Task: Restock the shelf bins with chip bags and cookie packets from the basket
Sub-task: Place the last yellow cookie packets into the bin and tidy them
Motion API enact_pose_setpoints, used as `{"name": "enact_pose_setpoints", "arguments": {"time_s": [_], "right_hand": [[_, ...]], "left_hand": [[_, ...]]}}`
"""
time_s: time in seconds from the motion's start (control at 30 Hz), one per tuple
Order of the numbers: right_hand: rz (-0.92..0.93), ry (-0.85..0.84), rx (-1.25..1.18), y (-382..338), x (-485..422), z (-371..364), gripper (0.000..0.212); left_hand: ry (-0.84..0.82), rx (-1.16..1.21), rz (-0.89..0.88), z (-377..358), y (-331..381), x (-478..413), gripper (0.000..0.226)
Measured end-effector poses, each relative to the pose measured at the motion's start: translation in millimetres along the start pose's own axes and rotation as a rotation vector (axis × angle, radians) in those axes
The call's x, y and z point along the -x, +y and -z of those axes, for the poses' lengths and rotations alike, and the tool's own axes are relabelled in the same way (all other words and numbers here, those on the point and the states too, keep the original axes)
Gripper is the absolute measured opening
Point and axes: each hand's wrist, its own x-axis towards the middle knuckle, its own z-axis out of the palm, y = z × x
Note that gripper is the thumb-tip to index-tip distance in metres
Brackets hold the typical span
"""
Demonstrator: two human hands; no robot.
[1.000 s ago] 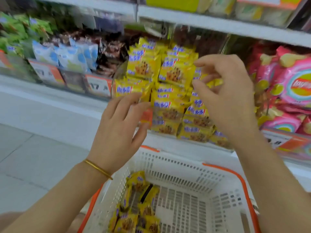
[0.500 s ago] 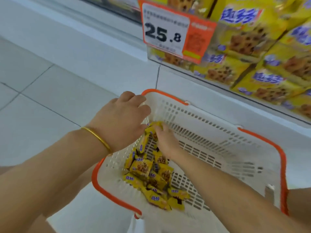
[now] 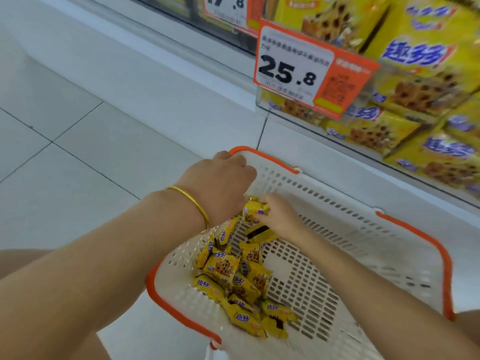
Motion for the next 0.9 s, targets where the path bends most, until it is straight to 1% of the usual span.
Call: {"name": "enact_pose_setpoints", "arguments": {"time_s": [0.1,0.17,0.23,0.27,0.33,0.37,0.4,0.47,0.53,0.57,0.6,0.63,0.67,0.7,0.73,0.8,0.9], "right_hand": [[0.093,-0.002,-0.228,-25.0,53.1,63.2,0.023],[0.133,0.042,-0.411,-39.6,86.6,97.8,0.021],[0.147,0.134,-0.587,-50.9,116.9,124.7,0.023],[0.148,0.184,-0.651,-56.9,132.0,136.7,0.027],[0.146,0.263,-0.753,-67.2,159.7,156.3,0.041],[0.164,0.31,-0.794,-72.6,171.7,163.9,0.043],[0.19,0.373,-0.81,-78.7,181.8,171.3,0.039],[0.255,0.534,-0.754,-91.6,195.1,187.3,0.031],[0.31,0.667,-0.68,-105.0,196.9,208.1,0.031],[0.337,0.731,-0.645,-112.3,196.7,221.6,0.031],[0.363,0.79,-0.614,-119.3,194.5,235.9,0.031],[0.381,0.85,-0.565,-124.6,188.9,250.0,0.031],[0.391,0.907,-0.492,-129.3,181.4,263.2,0.03],[0.391,0.952,-0.404,-132.6,170.6,275.0,0.028],[0.38,0.977,-0.315,-136.1,158.4,284.8,0.026],[0.345,0.984,-0.154,-143.9,134.4,297.5,0.024],[0.293,0.889,0.025,-155.4,106.5,299.9,0.024]], "left_hand": [[-0.09,0.132,-0.054,8.2,13.6,-7.9,0.045],[-0.102,0.194,-0.111,18.6,22.9,-12.7,0.046],[-0.057,0.311,-0.161,36.0,28.6,-12.0,0.034],[-0.028,0.426,-0.185,45.9,29.4,-9.9,0.026],[0.022,0.746,-0.239,67.1,29.1,-1.0,0.011],[0.051,0.893,-0.269,77.4,29.1,4.5,0.01],[0.091,1.006,-0.293,86.5,28.7,9.5,0.011],[0.197,1.109,-0.337,101.7,31.0,17.9,0.01],[0.362,1.191,-0.346,108.3,34.3,19.8,0.013],[0.492,1.235,-0.322,111.6,35.8,20.7,0.017],[0.647,1.247,-0.285,113.1,35.2,20.0,0.022],[0.811,1.196,-0.243,113.5,32.7,18.3,0.025],[0.957,1.088,-0.198,112.7,27.9,15.4,0.026],[1.059,0.958,-0.158,111.5,22.2,12.9,0.027],[1.11,0.83,-0.131,109.5,15.9,9.9,0.03],[1.103,0.617,-0.105,103.2,6.1,3.4,0.04],[1.021,0.491,-0.065,96.4,5.4,-0.3,0.048]]}}
